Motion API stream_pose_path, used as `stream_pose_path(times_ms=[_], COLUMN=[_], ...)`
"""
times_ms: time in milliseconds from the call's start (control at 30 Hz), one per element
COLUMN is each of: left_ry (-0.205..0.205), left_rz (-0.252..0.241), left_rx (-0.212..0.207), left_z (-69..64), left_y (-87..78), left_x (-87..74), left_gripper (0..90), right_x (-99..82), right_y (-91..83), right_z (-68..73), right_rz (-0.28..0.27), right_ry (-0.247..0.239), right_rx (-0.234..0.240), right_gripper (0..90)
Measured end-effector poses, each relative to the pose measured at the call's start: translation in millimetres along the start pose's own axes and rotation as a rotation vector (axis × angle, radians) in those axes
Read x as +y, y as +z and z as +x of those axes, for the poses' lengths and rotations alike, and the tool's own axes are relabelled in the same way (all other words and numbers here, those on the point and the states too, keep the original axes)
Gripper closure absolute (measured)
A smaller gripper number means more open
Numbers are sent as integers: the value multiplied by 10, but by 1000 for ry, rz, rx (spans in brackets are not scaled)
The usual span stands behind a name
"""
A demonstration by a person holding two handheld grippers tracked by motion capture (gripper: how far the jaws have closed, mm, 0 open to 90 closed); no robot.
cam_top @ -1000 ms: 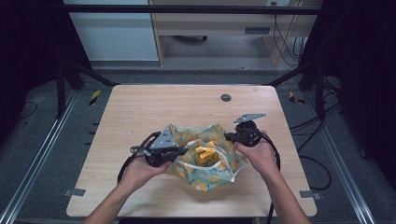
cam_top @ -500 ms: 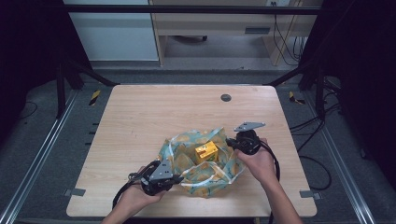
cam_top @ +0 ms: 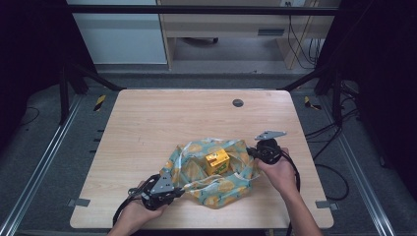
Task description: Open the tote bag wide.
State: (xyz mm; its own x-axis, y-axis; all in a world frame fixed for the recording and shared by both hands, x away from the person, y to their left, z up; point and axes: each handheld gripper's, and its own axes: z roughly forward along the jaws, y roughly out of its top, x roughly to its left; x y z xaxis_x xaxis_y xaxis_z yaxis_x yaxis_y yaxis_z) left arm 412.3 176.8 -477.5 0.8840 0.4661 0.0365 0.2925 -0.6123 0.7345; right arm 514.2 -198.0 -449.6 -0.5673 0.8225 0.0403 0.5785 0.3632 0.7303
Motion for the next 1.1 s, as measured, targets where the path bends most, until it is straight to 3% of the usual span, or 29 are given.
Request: stream_pose_path(times_ms=[67, 200, 267, 400, 633, 1100], left_ry=[-26, -41, -80, -105, -112, -110], left_rz=[-13, -14, -25, -19, 21, 56], left_rx=[9, 34, 30, 40, 89, 115], left_z=[29, 85, 145, 203, 242, 224], left_y=[-47, -118, -204, -276, -346, -389], left_x=[-51, -128, -194, -269, -345, -395], left_gripper=[891, 892, 892, 893, 894, 895], right_x=[-39, -106, -113, -119, -128, -142], right_y=[-2, 52, 79, 117, 112, 172], right_z=[-39, -123, -145, -160, -173, -191], right_rz=[7, 20, 24, 35, 44, 85], right_ry=[11, 40, 42, 39, 52, 51], right_rx=[-5, -10, -13, -16, -34, -45], right_gripper=[900, 900, 900, 900, 900, 900])
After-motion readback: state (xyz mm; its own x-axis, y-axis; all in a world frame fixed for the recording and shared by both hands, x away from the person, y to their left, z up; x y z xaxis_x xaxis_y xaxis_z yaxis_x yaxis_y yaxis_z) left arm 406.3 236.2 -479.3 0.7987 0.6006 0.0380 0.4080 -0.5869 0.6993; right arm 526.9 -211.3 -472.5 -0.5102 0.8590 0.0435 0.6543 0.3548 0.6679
